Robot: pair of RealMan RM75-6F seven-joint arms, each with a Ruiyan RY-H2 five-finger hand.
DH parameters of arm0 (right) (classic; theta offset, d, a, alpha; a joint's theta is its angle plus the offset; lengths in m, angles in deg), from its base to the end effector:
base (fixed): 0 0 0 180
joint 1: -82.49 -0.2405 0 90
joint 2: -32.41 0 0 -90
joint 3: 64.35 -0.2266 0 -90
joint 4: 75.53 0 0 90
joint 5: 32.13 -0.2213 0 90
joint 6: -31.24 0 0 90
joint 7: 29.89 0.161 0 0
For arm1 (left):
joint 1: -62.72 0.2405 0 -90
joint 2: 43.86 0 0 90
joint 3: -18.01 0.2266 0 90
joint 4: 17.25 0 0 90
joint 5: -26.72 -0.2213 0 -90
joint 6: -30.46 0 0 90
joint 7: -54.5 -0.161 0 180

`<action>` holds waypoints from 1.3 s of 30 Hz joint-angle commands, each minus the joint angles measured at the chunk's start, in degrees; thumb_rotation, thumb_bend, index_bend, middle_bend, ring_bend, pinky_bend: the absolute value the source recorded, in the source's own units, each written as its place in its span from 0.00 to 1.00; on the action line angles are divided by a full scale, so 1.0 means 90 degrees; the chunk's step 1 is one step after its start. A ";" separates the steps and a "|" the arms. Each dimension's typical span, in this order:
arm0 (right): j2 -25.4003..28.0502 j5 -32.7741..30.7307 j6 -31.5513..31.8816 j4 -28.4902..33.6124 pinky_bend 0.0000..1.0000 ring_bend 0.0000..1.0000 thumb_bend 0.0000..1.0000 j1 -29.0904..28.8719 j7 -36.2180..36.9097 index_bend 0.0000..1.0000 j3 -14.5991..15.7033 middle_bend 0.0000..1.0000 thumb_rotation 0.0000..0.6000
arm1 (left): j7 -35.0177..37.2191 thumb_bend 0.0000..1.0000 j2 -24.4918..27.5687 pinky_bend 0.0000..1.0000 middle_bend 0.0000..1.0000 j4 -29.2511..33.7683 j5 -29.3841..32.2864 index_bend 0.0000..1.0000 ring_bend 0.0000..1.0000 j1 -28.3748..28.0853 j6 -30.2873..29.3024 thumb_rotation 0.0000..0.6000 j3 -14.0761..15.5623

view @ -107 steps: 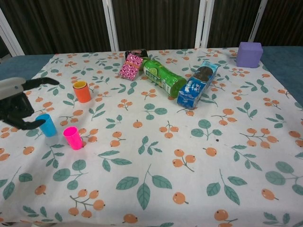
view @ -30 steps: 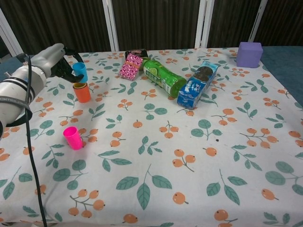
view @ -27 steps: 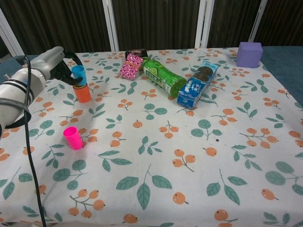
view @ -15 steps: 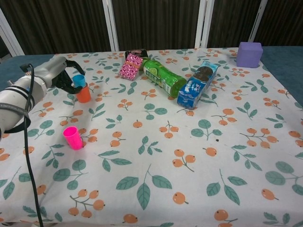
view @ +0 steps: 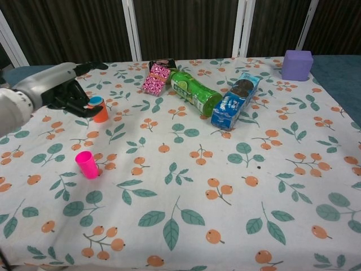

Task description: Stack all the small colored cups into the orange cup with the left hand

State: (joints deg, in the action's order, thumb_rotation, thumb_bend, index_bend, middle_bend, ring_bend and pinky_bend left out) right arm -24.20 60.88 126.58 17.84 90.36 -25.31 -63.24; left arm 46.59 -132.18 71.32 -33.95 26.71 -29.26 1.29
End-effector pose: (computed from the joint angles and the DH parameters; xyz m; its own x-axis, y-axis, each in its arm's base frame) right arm -0.3055 -0.1153 0.1798 0.4296 0.0106 0.9029 -0.9013 0.0670 0.4280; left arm -0.1313 0.3459 -0.0036 0.0774 0.2339 0.9692 0.9858 -0.1634 -0.0393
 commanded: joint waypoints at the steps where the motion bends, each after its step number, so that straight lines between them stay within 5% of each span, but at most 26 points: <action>1: -0.0015 0.0075 -0.0026 0.0014 0.00 0.00 0.19 -0.0018 -0.0034 0.00 0.0040 0.00 1.00 | 0.0517 0.38 0.1679 1.00 1.00 0.2242 -0.0815 0.02 1.00 0.0982 -0.0111 1.00 0.1063; 8: -0.0013 0.0127 0.0010 0.0008 0.00 0.00 0.19 -0.0011 -0.0005 0.00 0.0057 0.00 1.00 | 0.0820 0.38 0.2007 1.00 1.00 0.2479 -0.1210 0.03 1.00 0.1296 -0.0054 1.00 0.1606; 11: -0.0021 0.0221 -0.0005 0.0003 0.00 0.00 0.19 -0.0020 -0.0014 0.00 0.0107 0.00 1.00 | 0.0942 0.38 0.1603 1.00 1.00 0.1944 -0.1343 0.04 1.00 0.1409 -0.0076 1.00 0.1780; 22: -0.0008 0.0166 -0.0005 -0.0002 0.00 0.00 0.19 -0.0028 0.0022 0.00 0.0088 0.00 1.00 | 0.1012 0.38 0.0249 1.00 1.00 0.0626 -0.1031 0.08 1.00 0.1248 -0.0018 1.00 0.1420; 39: 0.0005 0.0155 0.0055 -0.0009 0.00 0.00 0.19 -0.0009 0.0067 0.00 0.0079 0.00 1.00 | 0.1248 0.38 -0.0210 1.00 1.00 -0.0025 -0.0677 0.34 1.00 0.1131 0.0126 1.00 0.1080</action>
State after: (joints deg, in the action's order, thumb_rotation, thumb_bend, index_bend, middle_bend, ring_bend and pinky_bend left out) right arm -24.16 62.28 127.08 17.75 90.28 -24.70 -62.53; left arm 57.66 -133.88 71.31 -40.07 36.96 -28.15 11.14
